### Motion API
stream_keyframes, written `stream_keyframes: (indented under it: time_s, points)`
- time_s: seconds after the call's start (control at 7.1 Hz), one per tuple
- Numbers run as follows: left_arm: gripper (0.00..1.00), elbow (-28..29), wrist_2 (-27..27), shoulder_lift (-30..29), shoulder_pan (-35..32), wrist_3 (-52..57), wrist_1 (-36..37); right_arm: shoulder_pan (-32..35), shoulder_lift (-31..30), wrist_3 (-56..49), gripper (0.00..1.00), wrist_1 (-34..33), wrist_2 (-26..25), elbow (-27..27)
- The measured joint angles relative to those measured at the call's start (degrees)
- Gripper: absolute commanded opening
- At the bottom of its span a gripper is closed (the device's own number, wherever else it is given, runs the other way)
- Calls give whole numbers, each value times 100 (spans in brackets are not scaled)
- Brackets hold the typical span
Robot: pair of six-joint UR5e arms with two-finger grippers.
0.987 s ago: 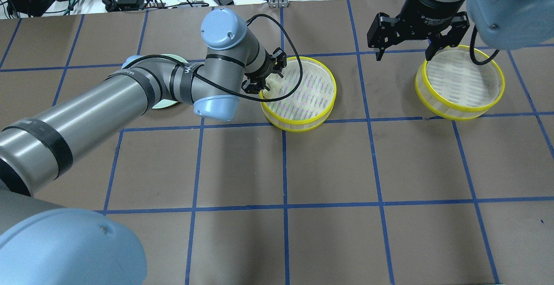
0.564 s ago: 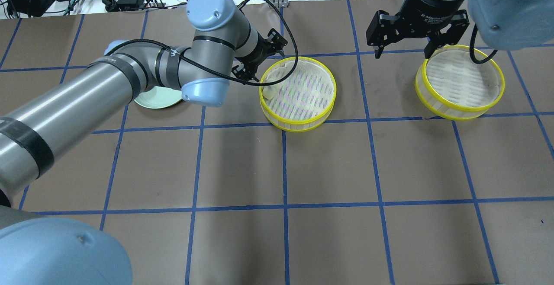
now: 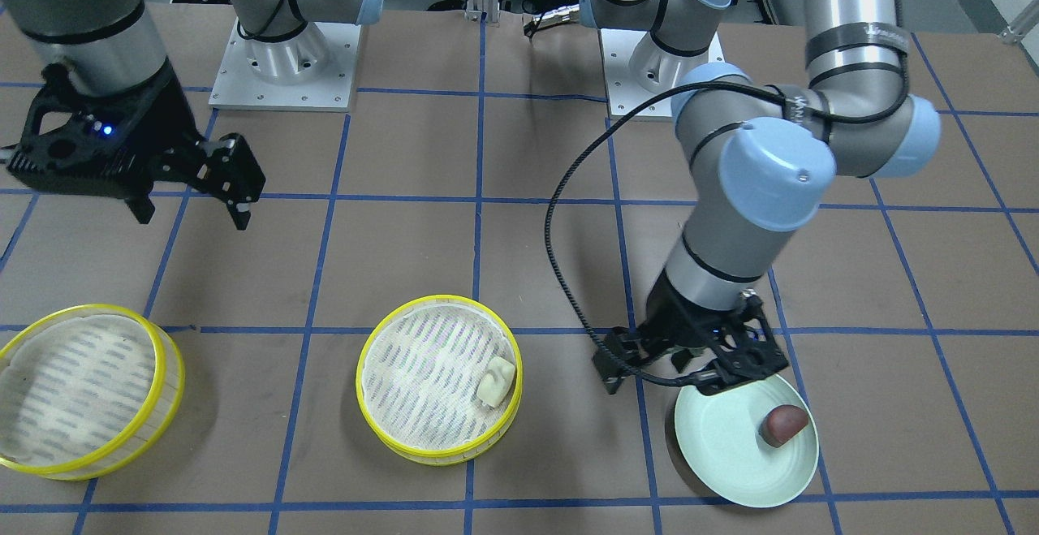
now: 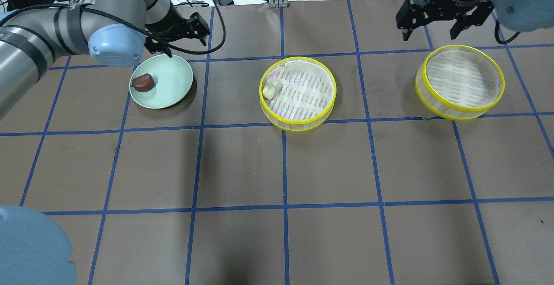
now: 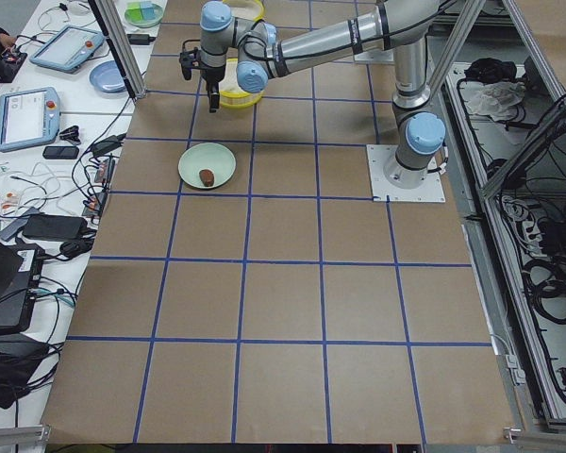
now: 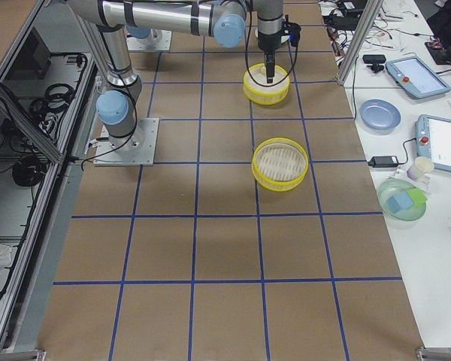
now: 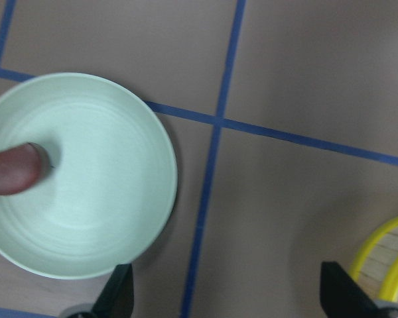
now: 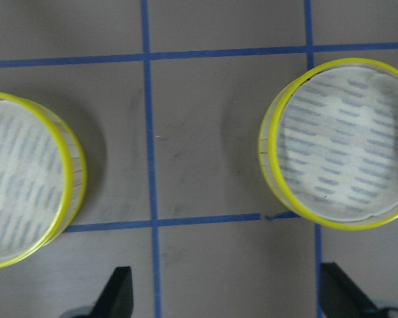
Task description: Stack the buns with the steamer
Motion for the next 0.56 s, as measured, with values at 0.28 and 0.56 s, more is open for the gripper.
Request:
stream_keyframes:
  time_s: [0.28,0.56]
  points:
    - [100,-64,606,-128,454,1822,20,-905,970,-1088,95,-412,-84,-363]
    - [98,-93,721,-483,731,2931,567,-1452,1900,-1821,82,-1237,-189,-469]
